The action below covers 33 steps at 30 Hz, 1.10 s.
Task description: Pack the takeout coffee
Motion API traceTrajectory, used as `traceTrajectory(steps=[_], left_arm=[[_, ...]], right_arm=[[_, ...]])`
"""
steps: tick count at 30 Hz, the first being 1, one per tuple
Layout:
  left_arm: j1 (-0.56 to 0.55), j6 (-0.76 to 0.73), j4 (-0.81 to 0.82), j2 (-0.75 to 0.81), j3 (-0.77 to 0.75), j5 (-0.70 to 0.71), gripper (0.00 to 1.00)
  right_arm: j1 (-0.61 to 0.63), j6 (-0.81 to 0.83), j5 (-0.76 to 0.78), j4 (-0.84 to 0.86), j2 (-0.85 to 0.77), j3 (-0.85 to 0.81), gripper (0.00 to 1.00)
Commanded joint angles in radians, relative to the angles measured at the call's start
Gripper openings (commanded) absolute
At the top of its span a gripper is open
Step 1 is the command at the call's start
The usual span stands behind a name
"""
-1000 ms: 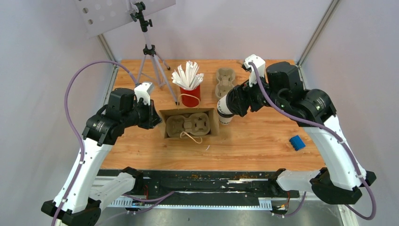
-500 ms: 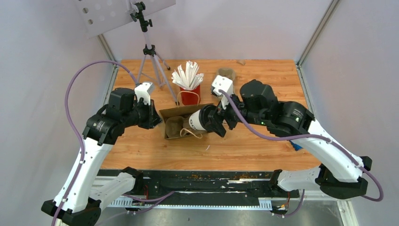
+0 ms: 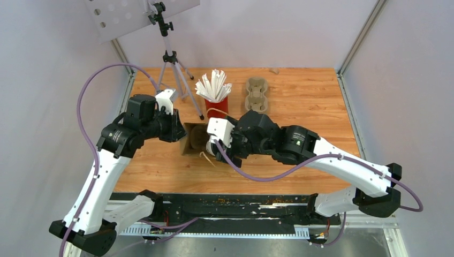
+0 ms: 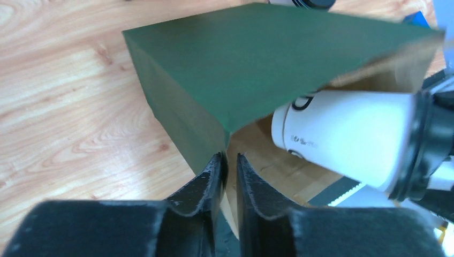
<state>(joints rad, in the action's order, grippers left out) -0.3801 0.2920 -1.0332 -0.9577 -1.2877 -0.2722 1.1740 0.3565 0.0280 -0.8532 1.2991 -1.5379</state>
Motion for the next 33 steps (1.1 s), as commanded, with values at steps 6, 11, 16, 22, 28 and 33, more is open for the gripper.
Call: traceTrajectory(steps=[6, 11, 16, 22, 28, 33], left_arm=[[0.0, 0.041, -0.127, -0.012, -0.133, 0.088, 0.52], [0.0, 0.058, -0.145, 0.035, -0.099, 0.071, 0.62], [0.001, 0.078, -0.195, 0.056, -0.083, 0.117, 0.65], [0.001, 0.085, -0.186, 0.094, -0.029, 0.11, 0.65], [0.001, 0.064, -0.094, 0.105, 0.06, 0.103, 0.62], [0.001, 0.017, -0.037, 0.11, 0.092, 0.146, 0.52]], right_arm=[[0.033, 0.071, 0.044, 0.099, 0.066, -0.036, 0.63], [0.034, 0.082, 0.07, 0.104, 0.084, -0.036, 0.63], [0.033, 0.081, 0.093, 0.11, 0.092, -0.046, 0.63], [0.033, 0.069, 0.109, 0.109, 0.108, -0.055, 0.63], [0.033, 0.076, 0.104, 0.113, 0.118, -0.06, 0.63], [0.033, 0.136, 0.071, 0.111, 0.112, -0.042, 0.63]])
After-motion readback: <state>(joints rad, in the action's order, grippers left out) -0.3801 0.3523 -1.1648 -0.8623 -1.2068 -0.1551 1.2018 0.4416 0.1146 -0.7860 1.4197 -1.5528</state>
